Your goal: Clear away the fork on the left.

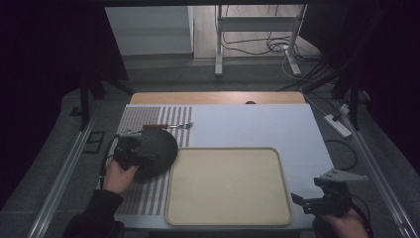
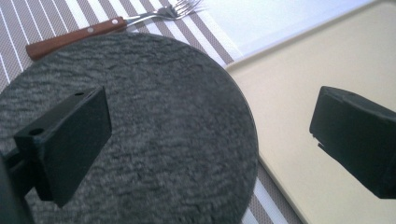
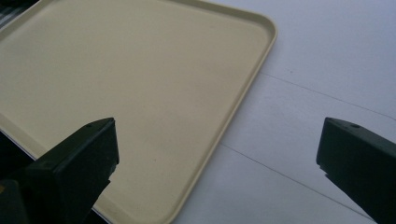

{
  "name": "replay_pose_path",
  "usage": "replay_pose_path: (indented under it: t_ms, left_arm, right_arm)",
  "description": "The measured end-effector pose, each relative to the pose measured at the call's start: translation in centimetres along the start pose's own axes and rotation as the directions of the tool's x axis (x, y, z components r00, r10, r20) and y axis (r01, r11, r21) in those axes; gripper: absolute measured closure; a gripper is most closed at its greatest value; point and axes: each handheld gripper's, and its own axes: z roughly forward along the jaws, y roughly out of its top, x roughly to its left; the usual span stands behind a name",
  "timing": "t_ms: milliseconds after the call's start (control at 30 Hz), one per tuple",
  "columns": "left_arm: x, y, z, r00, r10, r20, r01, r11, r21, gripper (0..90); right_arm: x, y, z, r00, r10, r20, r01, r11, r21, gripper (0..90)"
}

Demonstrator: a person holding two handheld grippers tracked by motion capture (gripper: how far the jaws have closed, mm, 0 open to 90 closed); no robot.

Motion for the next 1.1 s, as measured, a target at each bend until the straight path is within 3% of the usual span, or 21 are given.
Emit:
replay_pose_path:
  t_ms: [500, 1100]
  left_arm:
    - [1.2, 3.1, 2.8, 0.9998, 0.014, 0.017, -0.014, 0.9997, 0.018, 0.0]
    - [2.6, 5.6, 6.5, 0.9993, 0.034, -0.012, -0.033, 0.9971, 0.068, 0.0]
  right_arm:
    - [0.0, 0.0, 0.0, 1.0000, -0.001, -0.005, 0.001, 1.000, 0.001, 0.0]
    - [-0.1, 0.0, 0.0, 0.9999, 0.002, -0.011, -0.002, 1.000, 0.002, 0.0]
